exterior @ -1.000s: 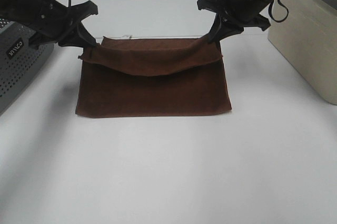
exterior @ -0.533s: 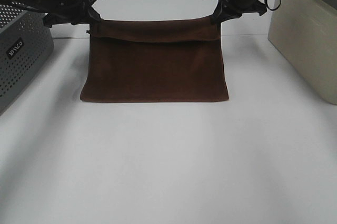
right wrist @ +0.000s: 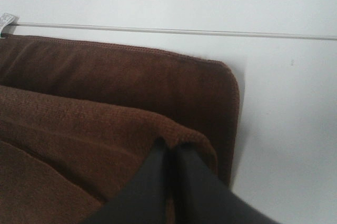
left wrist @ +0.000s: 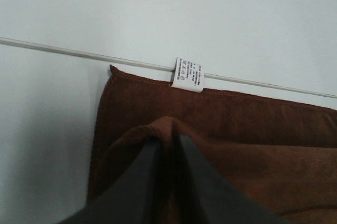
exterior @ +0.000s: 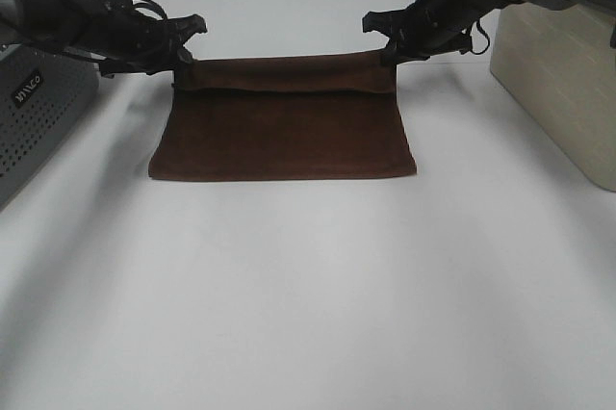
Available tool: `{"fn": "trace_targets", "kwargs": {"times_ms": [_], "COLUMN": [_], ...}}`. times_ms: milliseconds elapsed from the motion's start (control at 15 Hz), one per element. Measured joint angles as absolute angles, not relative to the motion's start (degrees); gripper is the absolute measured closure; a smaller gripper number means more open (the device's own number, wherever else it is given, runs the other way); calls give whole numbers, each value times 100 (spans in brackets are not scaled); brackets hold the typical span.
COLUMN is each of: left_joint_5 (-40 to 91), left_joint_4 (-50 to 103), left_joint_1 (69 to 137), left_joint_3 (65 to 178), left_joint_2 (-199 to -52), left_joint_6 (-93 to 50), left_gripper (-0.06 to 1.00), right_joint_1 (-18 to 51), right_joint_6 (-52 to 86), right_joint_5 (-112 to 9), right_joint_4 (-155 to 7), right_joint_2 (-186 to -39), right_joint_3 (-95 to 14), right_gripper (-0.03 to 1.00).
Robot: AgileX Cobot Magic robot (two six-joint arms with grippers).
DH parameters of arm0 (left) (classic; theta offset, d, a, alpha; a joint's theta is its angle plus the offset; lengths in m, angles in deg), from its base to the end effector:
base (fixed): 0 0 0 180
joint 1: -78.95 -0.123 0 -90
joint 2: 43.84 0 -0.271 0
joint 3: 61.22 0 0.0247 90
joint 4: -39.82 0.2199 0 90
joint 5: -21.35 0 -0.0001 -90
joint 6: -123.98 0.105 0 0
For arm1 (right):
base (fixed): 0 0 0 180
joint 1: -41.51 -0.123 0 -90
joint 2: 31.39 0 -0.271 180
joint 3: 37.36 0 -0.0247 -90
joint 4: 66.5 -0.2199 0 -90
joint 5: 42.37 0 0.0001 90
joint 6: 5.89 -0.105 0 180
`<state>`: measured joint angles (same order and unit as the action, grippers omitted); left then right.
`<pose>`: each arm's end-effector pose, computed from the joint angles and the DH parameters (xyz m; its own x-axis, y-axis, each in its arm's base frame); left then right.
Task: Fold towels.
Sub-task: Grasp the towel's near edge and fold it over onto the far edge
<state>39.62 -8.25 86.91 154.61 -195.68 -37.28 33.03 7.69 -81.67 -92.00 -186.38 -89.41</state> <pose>0.5188 -0.0973 0.1131 -0.6919 -0.3620 -0.6247 -0.0087 0.8693 -0.4941 0.5211 0.1067 0.1357 -0.7827 -0.0036 -0.6223 -0.2279 0.9322 0.2813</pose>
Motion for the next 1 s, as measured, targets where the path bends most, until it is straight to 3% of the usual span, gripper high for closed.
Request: {"fn": "trace_targets", "kwargs": {"times_ms": [67, 133, 200, 333, 733, 1000], "left_joint_5": [3928, 3853, 3836, 4123, 6031, 7085], "left_joint_4": [-825, -819, -699, -338, 98, 172], "left_joint_1": [8691, 8691, 8691, 8685, 8404, 8410], "left_joint_3": [15467, 15467, 15467, 15467, 15472, 15472], "left_joint_2": [-19573, -19573, -19573, -19505, -19235, -19235], "left_joint_6": [-3711, -3706, -3706, -3706, -4548, -5098], "left_gripper": [71, 54, 27, 16, 14, 14], "right_joint_1": [3303, 3303, 3315, 3315, 3315, 3315], "right_joint_6": [769, 769, 769, 769, 311, 7], "right_joint_5": [-8138, -8098, -8133, -8517, -10602, -11146], "right_joint_4": [-9200, -9200, -9200, -9165, -9039, -9085], "right_joint_2": [-18643, -18638, -18632, -18580, -18345, -18340], "right_joint_3": [-8941, -8963, -8975, -8975, -8992, -8992], "right_gripper": [86, 71, 34, 18, 16, 17]}}
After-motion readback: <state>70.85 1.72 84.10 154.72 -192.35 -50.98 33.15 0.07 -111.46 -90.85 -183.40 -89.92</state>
